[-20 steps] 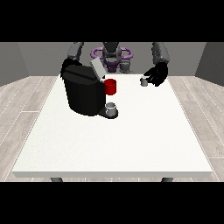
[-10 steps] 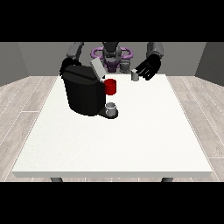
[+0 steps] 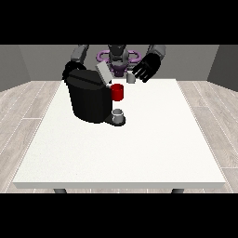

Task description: Insert the coffee pod into the coffee machine and close the lid

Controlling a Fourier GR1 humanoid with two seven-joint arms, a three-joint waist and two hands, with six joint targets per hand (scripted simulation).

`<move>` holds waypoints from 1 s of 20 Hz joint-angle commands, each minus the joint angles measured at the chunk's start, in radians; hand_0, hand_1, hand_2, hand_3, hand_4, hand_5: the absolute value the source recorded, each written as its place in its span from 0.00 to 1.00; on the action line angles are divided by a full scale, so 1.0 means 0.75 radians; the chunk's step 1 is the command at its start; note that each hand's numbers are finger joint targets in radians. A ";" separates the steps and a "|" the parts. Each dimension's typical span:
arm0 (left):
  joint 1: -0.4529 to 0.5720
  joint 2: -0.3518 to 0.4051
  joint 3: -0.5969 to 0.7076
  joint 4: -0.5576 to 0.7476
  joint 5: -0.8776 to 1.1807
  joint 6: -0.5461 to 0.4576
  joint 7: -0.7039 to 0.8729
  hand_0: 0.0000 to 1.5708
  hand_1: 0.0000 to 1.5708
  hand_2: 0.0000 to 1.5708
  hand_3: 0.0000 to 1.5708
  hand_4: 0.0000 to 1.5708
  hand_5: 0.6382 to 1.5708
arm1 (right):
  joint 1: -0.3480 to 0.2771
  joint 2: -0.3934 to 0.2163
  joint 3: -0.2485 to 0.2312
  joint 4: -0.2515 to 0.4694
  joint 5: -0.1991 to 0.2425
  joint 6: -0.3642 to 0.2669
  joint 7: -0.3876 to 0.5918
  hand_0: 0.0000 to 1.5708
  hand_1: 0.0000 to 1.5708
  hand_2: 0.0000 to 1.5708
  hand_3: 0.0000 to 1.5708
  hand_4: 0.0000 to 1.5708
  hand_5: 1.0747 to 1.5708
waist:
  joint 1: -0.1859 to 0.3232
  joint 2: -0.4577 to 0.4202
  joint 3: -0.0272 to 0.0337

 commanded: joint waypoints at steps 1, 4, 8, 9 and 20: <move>-0.089 0.078 0.041 0.046 -0.006 0.000 -0.008 0.82 0.82 0.85 0.81 0.31 1.00 | -0.062 0.013 0.060 -0.107 0.030 -0.044 0.089 0.00 0.00 0.00 0.00 0.32 1.00 | -0.082 0.062 -0.0006; -0.091 0.034 0.030 0.031 -0.002 -0.023 0.024 0.82 0.82 0.85 0.81 0.33 1.00 | -0.010 -0.047 0.002 -0.065 -0.035 0.042 0.021 0.00 0.00 0.00 0.00 0.32 1.00 | -0.083 0.050 0.0002; -0.141 -0.034 -0.008 0.012 -0.045 0.022 0.077 0.82 0.82 0.83 0.78 0.32 1.00 | -0.073 0.008 0.023 -0.041 0.051 -0.093 0.050 0.00 0.00 0.00 0.00 0.34 1.00 | -0.051 0.062 0.0002; -0.140 0.052 0.037 0.036 -0.024 0.000 0.015 0.80 0.80 0.83 0.79 0.31 1.00 | -0.052 0.000 0.018 -0.079 0.030 -0.063 0.008 0.00 0.00 0.00 0.00 0.35 1.00 | -0.068 0.108 0.0001; -0.139 -0.046 -0.002 0.056 -0.060 -0.006 0.078 0.81 0.81 0.83 0.78 0.33 1.00 | -0.037 -0.022 -0.020 -0.099 -0.015 -0.046 0.097 0.00 0.00 0.00 0.00 0.33 1.00 | -0.081 0.054 0.0001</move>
